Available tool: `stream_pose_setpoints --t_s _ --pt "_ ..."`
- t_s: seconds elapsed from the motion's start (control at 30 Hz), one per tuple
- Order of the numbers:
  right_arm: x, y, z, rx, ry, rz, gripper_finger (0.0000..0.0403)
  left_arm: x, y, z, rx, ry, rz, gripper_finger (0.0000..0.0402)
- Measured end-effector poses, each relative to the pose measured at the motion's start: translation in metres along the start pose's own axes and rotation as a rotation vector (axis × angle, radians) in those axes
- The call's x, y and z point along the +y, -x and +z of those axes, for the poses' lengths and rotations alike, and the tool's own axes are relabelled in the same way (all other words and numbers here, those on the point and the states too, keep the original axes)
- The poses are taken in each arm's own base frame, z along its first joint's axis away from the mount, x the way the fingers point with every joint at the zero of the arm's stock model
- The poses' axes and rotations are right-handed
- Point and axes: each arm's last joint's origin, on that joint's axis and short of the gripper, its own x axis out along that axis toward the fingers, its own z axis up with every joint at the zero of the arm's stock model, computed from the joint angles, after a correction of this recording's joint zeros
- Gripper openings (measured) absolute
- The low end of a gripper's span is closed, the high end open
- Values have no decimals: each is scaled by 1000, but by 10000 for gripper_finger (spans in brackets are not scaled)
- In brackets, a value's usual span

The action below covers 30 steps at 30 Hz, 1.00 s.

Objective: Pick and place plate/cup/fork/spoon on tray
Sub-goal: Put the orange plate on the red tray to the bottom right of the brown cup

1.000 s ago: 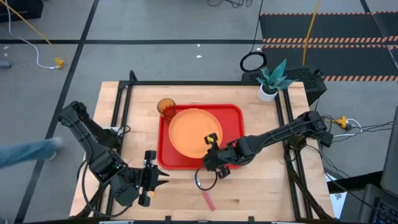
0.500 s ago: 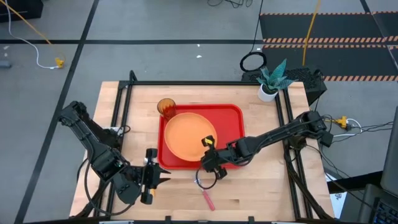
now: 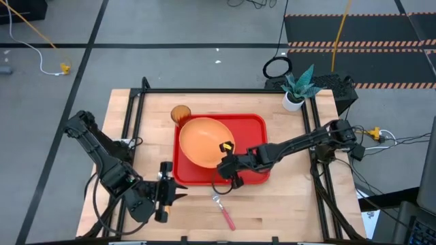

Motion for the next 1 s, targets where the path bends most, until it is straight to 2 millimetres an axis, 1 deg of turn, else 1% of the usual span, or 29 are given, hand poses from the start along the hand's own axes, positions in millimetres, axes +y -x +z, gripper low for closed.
stream_pose_setpoints --t_s 0.1,0.3,0.43,0.73,1.0 --pt "-2 -5 -3 24 -8 -1 0 0 0 0 0 0 0 88" --pt "4 -12 -6 36 1 49 0 0 0 -1 4 -5 0 88" --pt "9 -12 -8 59 -6 77 0 -2 2 -2 7 -14 -4 88" --pt "11 -11 -16 148 -27 94 0 -1 2 -4 20 -19 19 88" --pt "15 -16 -26 175 -22 97 0 -1 2 -4 17 -19 21 88"
